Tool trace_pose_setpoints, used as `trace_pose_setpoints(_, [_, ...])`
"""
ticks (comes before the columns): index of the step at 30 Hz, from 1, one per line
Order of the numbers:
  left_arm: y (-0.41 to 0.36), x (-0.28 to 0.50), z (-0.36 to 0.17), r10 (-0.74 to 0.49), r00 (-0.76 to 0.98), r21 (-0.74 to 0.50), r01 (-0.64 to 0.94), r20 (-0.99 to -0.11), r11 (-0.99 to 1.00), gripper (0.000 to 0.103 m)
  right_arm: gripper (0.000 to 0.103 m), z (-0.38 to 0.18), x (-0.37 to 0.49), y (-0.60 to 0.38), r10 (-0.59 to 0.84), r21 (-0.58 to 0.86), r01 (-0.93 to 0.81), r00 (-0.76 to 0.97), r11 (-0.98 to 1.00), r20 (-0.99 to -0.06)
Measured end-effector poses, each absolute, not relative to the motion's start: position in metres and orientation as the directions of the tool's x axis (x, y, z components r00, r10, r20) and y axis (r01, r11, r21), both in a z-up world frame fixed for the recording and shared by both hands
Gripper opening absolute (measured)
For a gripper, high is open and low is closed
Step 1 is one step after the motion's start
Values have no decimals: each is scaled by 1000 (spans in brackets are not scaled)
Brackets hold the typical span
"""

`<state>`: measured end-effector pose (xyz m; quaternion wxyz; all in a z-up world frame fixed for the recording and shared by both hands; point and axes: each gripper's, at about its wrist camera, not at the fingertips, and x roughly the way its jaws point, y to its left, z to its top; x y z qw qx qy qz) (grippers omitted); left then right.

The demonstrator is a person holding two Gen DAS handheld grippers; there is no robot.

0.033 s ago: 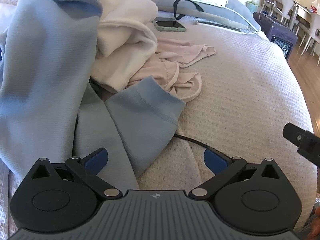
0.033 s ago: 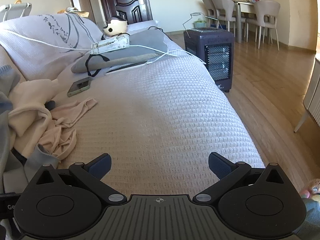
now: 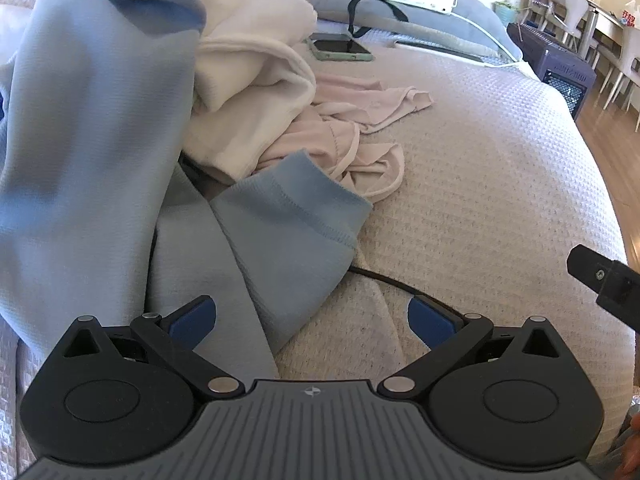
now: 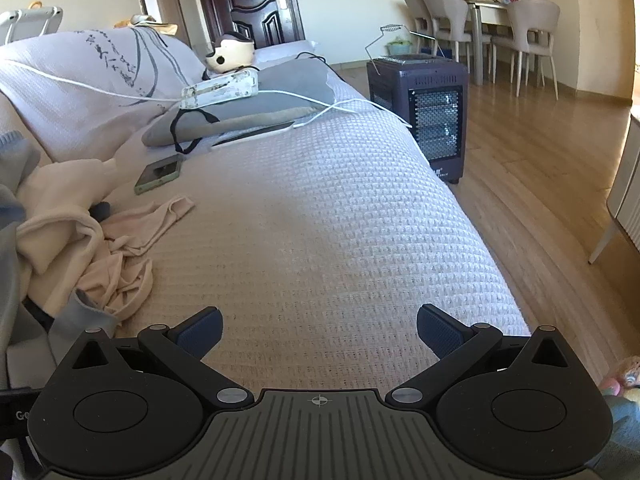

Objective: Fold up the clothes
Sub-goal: 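Reach the left gripper into the clothes pile and grasp the light blue garment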

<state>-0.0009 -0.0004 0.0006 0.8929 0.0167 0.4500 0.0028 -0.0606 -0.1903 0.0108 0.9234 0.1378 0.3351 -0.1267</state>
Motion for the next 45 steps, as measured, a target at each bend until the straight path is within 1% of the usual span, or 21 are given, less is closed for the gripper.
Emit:
trace_pose_setpoints(3, [0, -6, 4, 21, 601, 43, 23, -799, 999, 103, 103, 10, -60, -186, -146, 161, 328, 738, 931, -659])
trace_pose_setpoints(4, [4, -9, -3, 9, 599, 22, 15, -801, 1000, 103, 103, 10, -59, -185, -144, 164, 328, 738, 930, -660])
trace_pose_setpoints(6, [5, -3, -3, 6, 573, 17, 14, -819, 1000, 103, 103, 9, -58, -192, -113, 213, 330, 740, 920, -663])
trace_pose_setpoints(8, [0, 0, -2, 18, 564, 27, 8, -826, 1000, 103, 103, 10, -62, -197, -108, 220, 324, 750, 920, -652])
trace_pose_setpoints(12, [8, 4, -4, -59, 551, -64, 10, -832, 998, 103, 103, 10, -61, -190, -132, 183, 326, 744, 927, -655])
trace_pose_setpoints(14, [10, 2, -3, -77, 560, -100, -10, -825, 995, 103, 103, 10, -61, -190, -120, 190, 310, 756, 932, -644])
trace_pose_setpoints(21, [30, 12, 1, -30, 542, -119, -130, -840, 984, 103, 103, 14, -61, -187, -86, 199, 266, 775, 943, -626])
trace_pose_setpoints(24, [41, 14, 8, -59, 575, -150, -111, -816, 982, 103, 103, 13, -64, -187, -48, 230, 234, 792, 945, -609])
trace_pose_setpoints(27, [49, 18, 19, -66, 613, -127, -57, -788, 990, 103, 103, 14, -64, -188, -41, 240, 232, 794, 943, -607])
trace_pose_setpoints(28, [51, 22, 23, -54, 614, -114, -59, -788, 992, 103, 103, 14, -64, -188, -40, 242, 233, 792, 942, -609])
trace_pose_setpoints(30, [61, 25, 26, -61, 610, -127, -66, -790, 990, 103, 103, 13, -63, -189, -29, 253, 231, 789, 940, -613])
trace_pose_setpoints(32, [67, 21, 37, -62, 632, -137, -72, -772, 988, 103, 103, 12, -63, -190, -11, 271, 223, 791, 936, -612])
trace_pose_setpoints(36, [74, 15, 69, -8, 702, -85, -75, -712, 994, 103, 103, 14, -65, -192, 3, 294, 214, 804, 931, -595])
trace_pose_setpoints(42, [112, 29, 108, 175, 754, 27, -204, -633, 979, 103, 103, 15, -65, -194, 15, 313, 211, 808, 926, -589])
trace_pose_setpoints(45, [126, 48, 117, 160, 751, 17, -194, -641, 981, 103, 103, 14, -64, -194, 21, 317, 209, 805, 925, -593])
